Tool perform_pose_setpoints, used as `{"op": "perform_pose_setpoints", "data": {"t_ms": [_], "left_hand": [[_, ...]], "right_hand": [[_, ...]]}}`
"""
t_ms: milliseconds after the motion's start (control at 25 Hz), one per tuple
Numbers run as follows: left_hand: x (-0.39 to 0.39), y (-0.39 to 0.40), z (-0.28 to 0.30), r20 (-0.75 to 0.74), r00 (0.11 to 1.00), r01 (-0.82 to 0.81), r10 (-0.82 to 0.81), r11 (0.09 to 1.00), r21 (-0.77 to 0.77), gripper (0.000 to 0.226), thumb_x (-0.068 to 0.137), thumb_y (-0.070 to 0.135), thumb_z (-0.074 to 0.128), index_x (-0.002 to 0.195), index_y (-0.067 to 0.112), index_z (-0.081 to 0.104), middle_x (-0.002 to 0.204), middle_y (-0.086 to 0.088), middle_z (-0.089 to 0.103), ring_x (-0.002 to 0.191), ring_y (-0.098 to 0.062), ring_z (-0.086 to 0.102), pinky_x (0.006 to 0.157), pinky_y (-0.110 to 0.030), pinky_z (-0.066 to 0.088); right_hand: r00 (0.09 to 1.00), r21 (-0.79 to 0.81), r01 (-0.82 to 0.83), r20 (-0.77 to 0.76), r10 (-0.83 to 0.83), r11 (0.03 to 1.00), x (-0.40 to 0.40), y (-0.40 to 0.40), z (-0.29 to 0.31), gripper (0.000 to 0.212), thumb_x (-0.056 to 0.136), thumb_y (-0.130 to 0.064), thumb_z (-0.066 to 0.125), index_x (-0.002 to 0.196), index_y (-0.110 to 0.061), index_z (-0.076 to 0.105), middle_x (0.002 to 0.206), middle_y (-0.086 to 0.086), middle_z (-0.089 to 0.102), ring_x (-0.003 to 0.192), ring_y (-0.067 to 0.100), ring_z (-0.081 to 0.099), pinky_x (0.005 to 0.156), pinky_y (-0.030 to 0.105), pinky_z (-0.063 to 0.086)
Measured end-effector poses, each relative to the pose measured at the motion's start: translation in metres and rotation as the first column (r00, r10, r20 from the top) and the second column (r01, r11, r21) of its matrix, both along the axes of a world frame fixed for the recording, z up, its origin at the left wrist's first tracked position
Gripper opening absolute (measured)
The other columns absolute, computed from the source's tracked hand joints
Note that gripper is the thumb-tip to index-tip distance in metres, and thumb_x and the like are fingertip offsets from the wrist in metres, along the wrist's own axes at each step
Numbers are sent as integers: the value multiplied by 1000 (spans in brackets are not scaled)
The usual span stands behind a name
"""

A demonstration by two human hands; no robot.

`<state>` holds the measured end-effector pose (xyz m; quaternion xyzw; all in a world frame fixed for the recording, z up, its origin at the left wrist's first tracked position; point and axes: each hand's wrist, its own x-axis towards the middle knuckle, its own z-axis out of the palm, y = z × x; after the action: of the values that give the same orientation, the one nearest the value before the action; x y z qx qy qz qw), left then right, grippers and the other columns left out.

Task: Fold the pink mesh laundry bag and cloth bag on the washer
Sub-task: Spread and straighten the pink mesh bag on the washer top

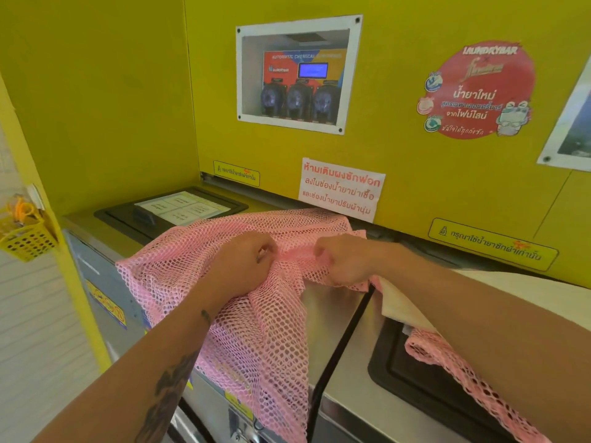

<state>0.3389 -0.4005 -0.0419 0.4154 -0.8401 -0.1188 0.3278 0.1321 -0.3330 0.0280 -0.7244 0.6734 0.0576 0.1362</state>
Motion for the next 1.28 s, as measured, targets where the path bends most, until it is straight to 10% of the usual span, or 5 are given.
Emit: {"op": "perform_pose_setpoints", "data": {"t_ms": [400, 640, 800, 1080, 1280], "left_hand": [[-18, 44, 26, -155, 957, 283, -245, 906, 315, 15, 96, 28, 54, 86, 29, 66, 96, 10, 66, 81, -6, 59, 78, -34, 50], [-28, 8, 14, 275, 961, -29, 43, 998, -55, 40, 91, 47, 50, 130, 35, 52, 146, -2, 43, 139, -25, 33, 115, -56, 22], [-25, 1, 1, 566, 821, -241, 81, 947, 213, 77, 84, 79, 20, 151, 43, 13, 165, -7, -1, 150, -36, -3, 108, -74, -3], [-48, 9, 41, 508, 831, -306, 226, 949, 79, 44, 90, 41, 44, 131, 26, 52, 139, -9, 53, 128, -35, 46, 110, -61, 25], [-19, -43, 34, 441, 888, -119, 131, 991, -55, 50, 93, 44, 47, 142, 34, 41, 151, -4, 42, 137, -26, 36, 114, -54, 25]], "right_hand": [[865, -252, 182, -419, -277, 950, -109, 14, 16, 27, 79, -28, 69, 60, -16, 54, 60, -1, 55, 54, 16, 48, 52, 28, 36], [975, -171, 224, 55, -217, 960, -86, 13, 6, 21, 86, -23, 52, 80, -11, 69, 85, -1, 65, 81, 20, 59, 73, 37, 50], [892, 18, 389, -255, -372, 921, -100, 9, -9, 39, 98, -47, 41, 110, -19, 65, 126, 7, 63, 112, 24, 59, 99, 38, 46], [898, -430, 303, -170, -406, 850, -57, -6, 14, 39, 86, -34, 53, 122, -20, 57, 119, 6, 63, 107, 29, 59, 96, 42, 46], [962, -208, 273, 34, -272, 939, 3, -43, -7, 67, 92, -52, 42, 152, -27, 30, 159, 9, 33, 142, 35, 34, 114, 51, 31]]}}
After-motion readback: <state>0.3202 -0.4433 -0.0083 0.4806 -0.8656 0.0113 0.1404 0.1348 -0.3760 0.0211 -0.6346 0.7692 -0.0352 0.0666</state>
